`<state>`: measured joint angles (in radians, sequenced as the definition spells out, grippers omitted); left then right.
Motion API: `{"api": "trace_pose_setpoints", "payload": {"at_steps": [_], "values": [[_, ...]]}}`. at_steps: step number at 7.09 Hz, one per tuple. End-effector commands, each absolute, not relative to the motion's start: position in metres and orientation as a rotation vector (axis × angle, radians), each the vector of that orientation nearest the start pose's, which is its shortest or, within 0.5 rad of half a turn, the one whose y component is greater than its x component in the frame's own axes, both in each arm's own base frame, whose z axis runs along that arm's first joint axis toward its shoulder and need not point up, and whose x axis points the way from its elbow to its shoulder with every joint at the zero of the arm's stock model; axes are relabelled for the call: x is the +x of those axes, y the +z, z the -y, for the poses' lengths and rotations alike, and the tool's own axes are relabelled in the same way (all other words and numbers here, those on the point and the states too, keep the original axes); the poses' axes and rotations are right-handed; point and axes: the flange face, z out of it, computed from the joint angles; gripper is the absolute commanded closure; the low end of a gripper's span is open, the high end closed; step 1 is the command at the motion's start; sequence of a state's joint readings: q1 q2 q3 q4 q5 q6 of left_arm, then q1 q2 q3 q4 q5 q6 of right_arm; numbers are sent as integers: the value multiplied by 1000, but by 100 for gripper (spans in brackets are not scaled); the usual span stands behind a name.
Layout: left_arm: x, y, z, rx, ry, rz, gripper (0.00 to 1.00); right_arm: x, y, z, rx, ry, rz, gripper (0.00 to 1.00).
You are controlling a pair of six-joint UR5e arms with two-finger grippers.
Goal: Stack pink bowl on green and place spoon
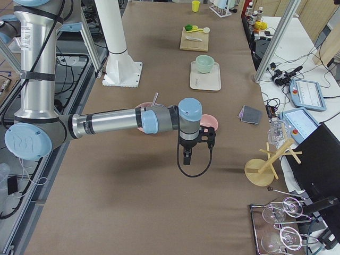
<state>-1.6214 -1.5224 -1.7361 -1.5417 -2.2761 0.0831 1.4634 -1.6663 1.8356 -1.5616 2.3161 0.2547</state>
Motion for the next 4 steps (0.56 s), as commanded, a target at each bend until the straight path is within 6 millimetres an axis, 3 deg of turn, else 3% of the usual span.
{"api": "trace_pose_setpoints", "payload": {"at_steps": [1,4], "values": [[-93,606,471,126,60,-698,2,16,574,460,33,74,762,0],[-92,603,478,122,60,-699,2,17,572,463,32,76,751,0]]}}
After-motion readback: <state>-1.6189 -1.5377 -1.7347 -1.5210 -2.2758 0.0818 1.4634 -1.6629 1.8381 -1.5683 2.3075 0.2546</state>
